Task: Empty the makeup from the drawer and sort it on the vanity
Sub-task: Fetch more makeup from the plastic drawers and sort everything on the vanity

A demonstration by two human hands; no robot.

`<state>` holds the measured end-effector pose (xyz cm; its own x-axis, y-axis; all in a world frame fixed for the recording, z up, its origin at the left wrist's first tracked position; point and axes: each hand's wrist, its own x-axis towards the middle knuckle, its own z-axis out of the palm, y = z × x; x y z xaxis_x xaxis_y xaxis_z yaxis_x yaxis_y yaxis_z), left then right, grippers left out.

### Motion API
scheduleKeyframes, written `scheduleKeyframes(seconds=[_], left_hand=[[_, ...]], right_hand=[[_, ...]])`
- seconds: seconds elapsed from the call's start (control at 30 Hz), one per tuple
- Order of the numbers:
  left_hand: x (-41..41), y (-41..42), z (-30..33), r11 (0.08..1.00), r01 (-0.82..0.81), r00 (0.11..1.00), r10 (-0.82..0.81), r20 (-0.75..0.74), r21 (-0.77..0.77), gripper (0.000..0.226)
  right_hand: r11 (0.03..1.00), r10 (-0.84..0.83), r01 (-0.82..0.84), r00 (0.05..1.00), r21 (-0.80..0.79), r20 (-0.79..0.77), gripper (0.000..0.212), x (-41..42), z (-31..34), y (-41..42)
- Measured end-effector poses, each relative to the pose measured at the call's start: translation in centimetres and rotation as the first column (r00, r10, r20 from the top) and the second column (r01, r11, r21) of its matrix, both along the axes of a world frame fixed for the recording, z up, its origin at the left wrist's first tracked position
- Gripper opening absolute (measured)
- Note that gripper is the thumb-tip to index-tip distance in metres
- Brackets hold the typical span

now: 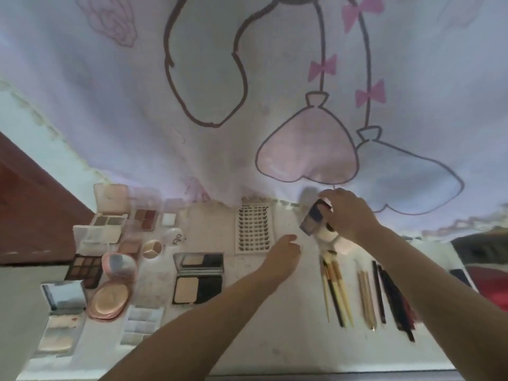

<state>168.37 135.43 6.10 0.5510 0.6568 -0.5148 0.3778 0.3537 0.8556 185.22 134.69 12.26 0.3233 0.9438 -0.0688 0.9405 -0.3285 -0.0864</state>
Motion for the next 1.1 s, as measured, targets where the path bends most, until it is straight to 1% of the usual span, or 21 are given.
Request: scheduleKeyframes(seconds=[0.03, 0.1, 0.17, 0.23, 0.27, 0.3, 0.37, 0.4, 0.43, 0.5, 0.57, 0.63, 0.67, 0.73, 0.8, 0.87, 0.9, 0.97, 1.0, 1.03, 1.1], left_hand=[[2.0, 0.6, 0.0, 0.995, 0.005, 1.0, -0.005, 0.006, 0.095, 0.039], [5.0, 1.4, -0.1, 0.961, -0.039, 0.999, 0.028, 0.044, 0.272, 0.035], [6.9, 2.3, -1.1, 0.921, -0.029, 1.0, 0.026, 0.013, 0.389, 0.03], [7.6, 2.8, -2.4, 0.888, 0.059, 0.997, -0.028, -0.074, 0.455, 0.02], [7.7, 2.8, -2.5, 0.877, 0.092, 0.993, -0.045, -0.109, 0.471, 0.019], [7.5, 2.9, -2.8, 0.867, 0.1, 0.992, -0.048, -0.118, 0.488, 0.021], [7.0, 2.7, -2.5, 0.901, 0.061, 0.997, -0.036, -0.064, 0.429, 0.044], [6.7, 2.6, -2.0, 0.914, 0.008, 0.999, 0.009, -0.041, 0.406, 0.048], [6.1, 2.5, -1.6, 0.923, -0.025, 1.0, 0.029, -0.005, 0.384, 0.045], [4.9, 2.3, -0.7, 0.938, -0.08, 0.996, 0.065, 0.055, 0.338, 0.03], [3.0, 1.9, 0.3, 0.929, -0.055, 0.998, 0.05, 0.024, 0.365, 0.02], [0.9, 1.4, 1.0, 0.919, -0.019, 1.0, 0.022, -0.004, 0.394, 0.019], [-0.2, 0.9, 1.3, 0.91, -0.003, 1.0, 0.016, -0.027, 0.414, 0.02], [-2.4, 0.0, 1.7, 0.915, 0.014, 0.999, 0.004, -0.044, 0.403, 0.02], [-4.4, -0.9, 2.1, 0.927, 0.043, 0.998, -0.025, -0.053, 0.373, 0.016], [-6.4, -1.8, 2.1, 0.942, 0.072, 0.997, -0.055, -0.059, 0.328, 0.018], [-7.6, -2.2, 1.9, 0.944, 0.088, 0.994, -0.063, -0.087, 0.317, 0.02], [-10.5, -3.2, 1.1, 0.951, 0.101, 0.984, -0.052, -0.17, 0.293, 0.019], [-12.0, -3.9, 0.6, 0.958, 0.076, 0.981, -0.023, -0.192, 0.276, 0.015], [-13.2, -4.4, 0.2, 0.963, 0.032, 0.981, 0.02, -0.191, 0.266, 0.012], [-14.3, -5.1, -0.3, 0.958, -0.088, 0.981, 0.131, -0.145, 0.273, 0.014]], right_hand=[[0.997, 0.02, -0.014, 0.997, -0.08, 0.071, 0.033, 0.6, -0.1, 0.4], [0.977, 0.086, -0.048, 0.98, -0.208, 0.179, 0.042, 1.3, -1.1, 1.2], [0.965, 0.155, -0.096, 0.96, -0.246, 0.235, 0.045, 1.7, -2.2, 1.8], [0.959, 0.226, -0.171, 0.942, -0.225, 0.246, 0.041, 2.1, -3.0, 2.2], [0.954, 0.263, -0.214, 0.934, -0.209, 0.243, 0.037, 2.2, -3.1, 2.4], [0.947, 0.296, -0.252, 0.925, -0.198, 0.237, 0.034, 2.2, -3.1, 2.5], [0.935, 0.34, -0.305, 0.918, -0.183, 0.206, 0.032, 2.1, -2.7, 2.8], [0.935, 0.341, -0.315, 0.925, -0.165, 0.165, 0.033, 2.0, -2.3, 2.8], [0.938, 0.331, -0.317, 0.938, -0.137, 0.099, 0.033, 1.9, -1.8, 2.8], [0.947, 0.305, -0.312, 0.947, -0.071, -0.098, 0.032, 1.7, -0.6, 2.7], [0.951, 0.289, -0.308, 0.909, -0.014, -0.301, 0.029, 0.9, 0.5, 2.2], [0.958, 0.267, -0.288, 0.863, 0.017, -0.428, 0.025, -0.4, 1.1, 1.8], [0.959, 0.258, -0.281, 0.845, 0.021, -0.468, 0.023, -1.0, 1.3, 1.6], [0.956, 0.25, -0.294, 0.821, -0.004, -0.513, 0.022, -2.5, 1.5, 1.1], [0.938, 0.256, -0.341, 0.806, -0.065, -0.534, 0.03, -4.3, 1.4, 0.4], [0.924, 0.242, -0.365, 0.79, -0.115, -0.564, 0.033, -6.2, 1.1, -0.5], [0.933, 0.215, -0.342, 0.782, -0.114, -0.585, 0.033, -6.6, 1.4, -0.8], [0.98, 0.109, -0.192, 0.759, -0.06, -0.641, 0.032, -5.8, 2.4, -0.5], [0.992, 0.054, -0.115, 0.728, -0.044, -0.683, 0.031, -4.9, 3.1, -0.2], [0.995, 0.016, -0.079, 0.698, -0.055, -0.716, 0.028, -3.8, 3.7, 0.1], [0.984, -0.025, -0.118, 0.646, -0.133, -0.763, 0.019, -3.0, 3.6, -0.3]])
